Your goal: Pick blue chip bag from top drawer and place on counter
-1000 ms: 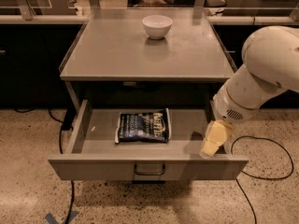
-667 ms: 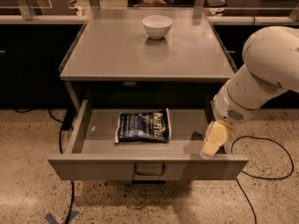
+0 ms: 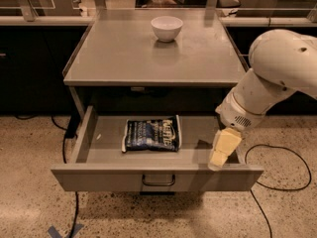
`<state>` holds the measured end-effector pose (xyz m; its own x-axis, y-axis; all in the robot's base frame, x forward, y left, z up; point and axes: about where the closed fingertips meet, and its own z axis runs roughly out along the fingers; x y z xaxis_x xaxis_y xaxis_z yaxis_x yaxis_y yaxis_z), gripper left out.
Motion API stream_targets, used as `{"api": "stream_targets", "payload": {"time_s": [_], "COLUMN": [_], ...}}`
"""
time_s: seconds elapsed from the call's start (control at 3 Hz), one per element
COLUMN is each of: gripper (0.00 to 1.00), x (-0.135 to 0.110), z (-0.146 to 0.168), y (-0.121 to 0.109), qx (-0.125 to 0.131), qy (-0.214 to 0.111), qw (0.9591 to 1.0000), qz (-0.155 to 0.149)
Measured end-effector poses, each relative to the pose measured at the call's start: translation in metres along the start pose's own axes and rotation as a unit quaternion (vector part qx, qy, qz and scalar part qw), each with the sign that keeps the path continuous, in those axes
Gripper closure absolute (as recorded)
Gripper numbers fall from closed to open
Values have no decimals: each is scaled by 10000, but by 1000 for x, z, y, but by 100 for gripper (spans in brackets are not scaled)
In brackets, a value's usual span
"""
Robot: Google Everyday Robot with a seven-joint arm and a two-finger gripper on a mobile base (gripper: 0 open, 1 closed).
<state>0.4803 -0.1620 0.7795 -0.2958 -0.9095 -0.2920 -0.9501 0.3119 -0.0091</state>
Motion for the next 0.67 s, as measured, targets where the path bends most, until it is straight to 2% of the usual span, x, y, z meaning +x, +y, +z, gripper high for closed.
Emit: {"api": "stream_targets", "payload": {"time_s": [0.33,0.67], "gripper": [0,0], "x": [-7,-12], "z": [24,29], "y": [7,8], "qx": [-532,-509], "qy": [118,62], "qw": [9981,9982], "qz": [-273,-313]}}
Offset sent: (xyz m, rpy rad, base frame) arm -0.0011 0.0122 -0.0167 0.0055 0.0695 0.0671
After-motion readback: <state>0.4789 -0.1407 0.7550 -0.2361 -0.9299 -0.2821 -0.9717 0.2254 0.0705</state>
